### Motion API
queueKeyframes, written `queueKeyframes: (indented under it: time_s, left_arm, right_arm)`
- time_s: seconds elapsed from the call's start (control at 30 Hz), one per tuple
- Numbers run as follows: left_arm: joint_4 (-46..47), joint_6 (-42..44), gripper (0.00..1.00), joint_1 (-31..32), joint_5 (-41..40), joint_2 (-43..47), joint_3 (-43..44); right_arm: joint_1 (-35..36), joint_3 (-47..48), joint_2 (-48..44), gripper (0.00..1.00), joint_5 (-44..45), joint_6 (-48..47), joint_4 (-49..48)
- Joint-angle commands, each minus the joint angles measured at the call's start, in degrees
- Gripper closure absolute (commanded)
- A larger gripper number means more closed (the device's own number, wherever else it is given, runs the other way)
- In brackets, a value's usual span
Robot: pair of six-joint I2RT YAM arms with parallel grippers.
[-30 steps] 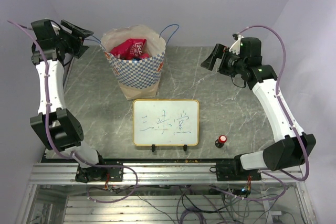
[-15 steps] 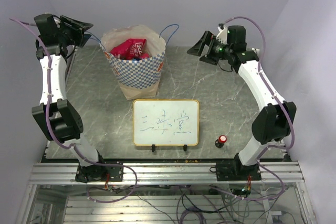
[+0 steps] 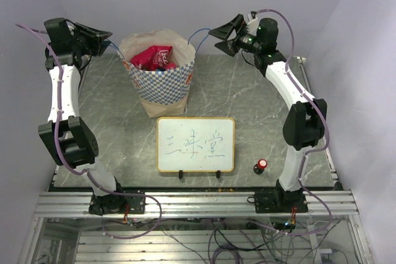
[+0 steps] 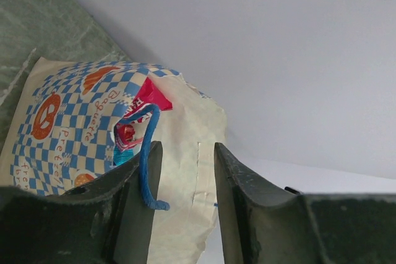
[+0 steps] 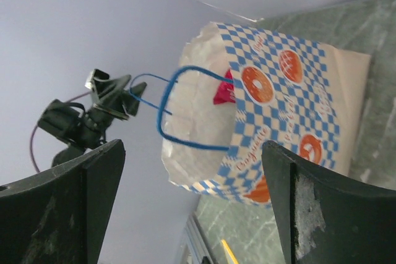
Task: Take the snacks out of the paper bag
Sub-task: Adjust the paper bag at the center of the board.
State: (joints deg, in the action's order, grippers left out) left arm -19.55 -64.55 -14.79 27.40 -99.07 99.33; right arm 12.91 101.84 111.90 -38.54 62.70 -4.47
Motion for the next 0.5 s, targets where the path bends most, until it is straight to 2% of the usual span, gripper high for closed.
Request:
queueKeyframes:
  time_s: [0.0, 0.17, 0.23, 0.4, 0.47]
  left_arm:
    - [-0.66, -0.80, 0.52, 0.18, -0.41, 0.53, -1.35]
    - [-3.90, 1.16, 0.55, -0.03, -0.64, -1.12, 1.71]
    - [-5.22, 1.84, 0.61, -0.15, -0.77, -1.79, 3.20]
    - [-5.57, 1.93, 0.72, -0.54, -0.96, -1.70, 4.33]
    - [-4.93, 1.46, 0.78, -0.98, -0.94, -1.85, 5.05]
  right_arm:
    - [2.19, 6.48, 3.36, 0.11, -1.72, 4.55, -4.91]
    - [3.38, 12.24, 9.08, 0.20, -1.21, 6.77, -5.84]
    - [3.44, 15.52, 10.73, 0.27, -1.04, 6.50, -4.61]
    - [3.45, 15.44, 11.89, 0.62, -1.33, 9.06, -6.53]
    - [3.46, 15.59, 12.17, 0.72, -1.64, 9.59, -6.68]
